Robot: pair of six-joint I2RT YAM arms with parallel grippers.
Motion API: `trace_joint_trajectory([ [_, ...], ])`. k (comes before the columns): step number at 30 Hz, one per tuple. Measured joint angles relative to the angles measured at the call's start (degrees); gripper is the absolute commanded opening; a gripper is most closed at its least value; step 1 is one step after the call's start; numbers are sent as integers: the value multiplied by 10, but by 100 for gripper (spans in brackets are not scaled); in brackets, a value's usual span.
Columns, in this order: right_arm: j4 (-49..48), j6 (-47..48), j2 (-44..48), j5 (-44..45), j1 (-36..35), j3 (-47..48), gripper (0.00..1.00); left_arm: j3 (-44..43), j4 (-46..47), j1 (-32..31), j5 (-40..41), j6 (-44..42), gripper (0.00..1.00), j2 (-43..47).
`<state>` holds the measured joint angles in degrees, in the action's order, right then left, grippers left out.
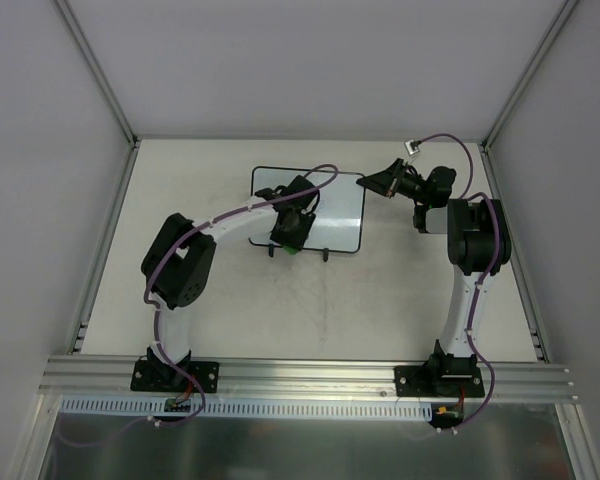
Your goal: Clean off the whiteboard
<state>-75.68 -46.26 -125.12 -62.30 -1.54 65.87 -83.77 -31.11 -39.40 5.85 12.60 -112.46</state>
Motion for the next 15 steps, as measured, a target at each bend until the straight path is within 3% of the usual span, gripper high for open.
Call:
trace_joint_trajectory([
  [7, 0, 0, 0, 0, 0, 0, 0, -15, -7, 5, 0, 0, 0, 2],
  [15, 0, -2, 0, 0, 0, 0, 0, -134, 0, 43, 2, -12, 0, -10],
])
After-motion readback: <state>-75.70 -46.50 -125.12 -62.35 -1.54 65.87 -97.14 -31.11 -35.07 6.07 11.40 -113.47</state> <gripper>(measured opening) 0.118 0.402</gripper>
